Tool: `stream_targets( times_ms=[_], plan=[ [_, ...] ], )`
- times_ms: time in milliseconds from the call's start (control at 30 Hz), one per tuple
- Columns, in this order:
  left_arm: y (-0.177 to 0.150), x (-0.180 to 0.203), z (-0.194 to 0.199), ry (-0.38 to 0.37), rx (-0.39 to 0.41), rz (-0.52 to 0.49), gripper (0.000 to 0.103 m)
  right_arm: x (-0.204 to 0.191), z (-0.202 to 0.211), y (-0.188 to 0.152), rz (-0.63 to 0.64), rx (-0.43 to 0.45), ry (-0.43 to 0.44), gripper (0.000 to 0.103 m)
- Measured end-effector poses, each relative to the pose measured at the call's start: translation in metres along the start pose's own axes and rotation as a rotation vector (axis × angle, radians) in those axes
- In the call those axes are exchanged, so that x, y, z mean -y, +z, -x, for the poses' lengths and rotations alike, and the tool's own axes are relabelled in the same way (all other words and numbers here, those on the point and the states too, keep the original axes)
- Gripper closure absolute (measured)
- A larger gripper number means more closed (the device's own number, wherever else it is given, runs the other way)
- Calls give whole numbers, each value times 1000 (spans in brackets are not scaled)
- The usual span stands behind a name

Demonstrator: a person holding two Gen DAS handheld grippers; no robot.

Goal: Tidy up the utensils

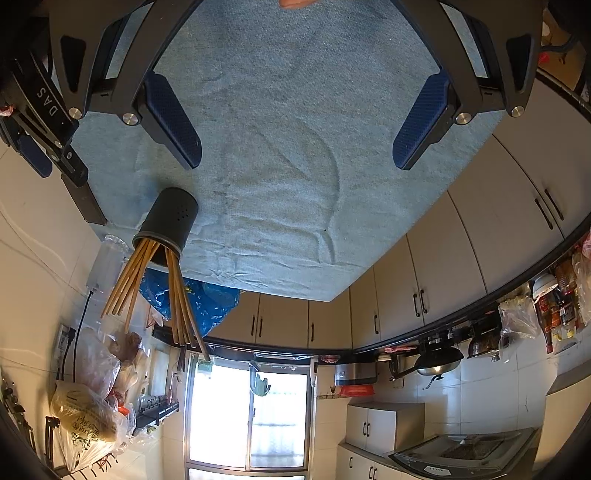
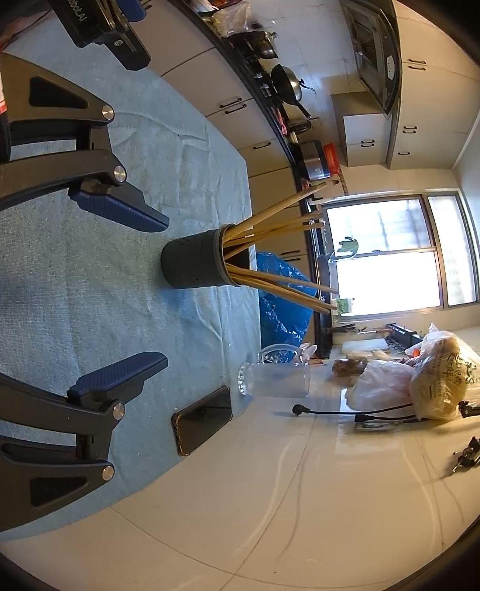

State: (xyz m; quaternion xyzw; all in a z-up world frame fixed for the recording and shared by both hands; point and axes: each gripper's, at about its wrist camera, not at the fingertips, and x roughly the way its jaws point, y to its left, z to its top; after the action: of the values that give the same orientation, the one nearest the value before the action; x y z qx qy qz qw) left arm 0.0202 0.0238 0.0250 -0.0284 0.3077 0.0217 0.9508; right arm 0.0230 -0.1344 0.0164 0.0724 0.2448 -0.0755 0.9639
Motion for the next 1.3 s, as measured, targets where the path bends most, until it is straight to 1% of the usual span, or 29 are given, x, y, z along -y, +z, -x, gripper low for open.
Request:
stream_targets(
  times_ms=[233, 833, 1100, 1300],
  plan=[
    [0, 1, 2, 10, 18, -4, 0, 0, 0, 1, -7, 5, -2, 30],
    [0, 3, 5, 12, 30, -7, 0, 2, 0, 2, -2, 3, -2, 28],
    [1, -2, 9, -6, 50, -7, 0, 2, 0, 2, -1, 3, -3, 27],
    [-1, -4, 7, -13, 36, -10, 0, 2, 1, 1, 3, 2, -3, 27]
  ],
)
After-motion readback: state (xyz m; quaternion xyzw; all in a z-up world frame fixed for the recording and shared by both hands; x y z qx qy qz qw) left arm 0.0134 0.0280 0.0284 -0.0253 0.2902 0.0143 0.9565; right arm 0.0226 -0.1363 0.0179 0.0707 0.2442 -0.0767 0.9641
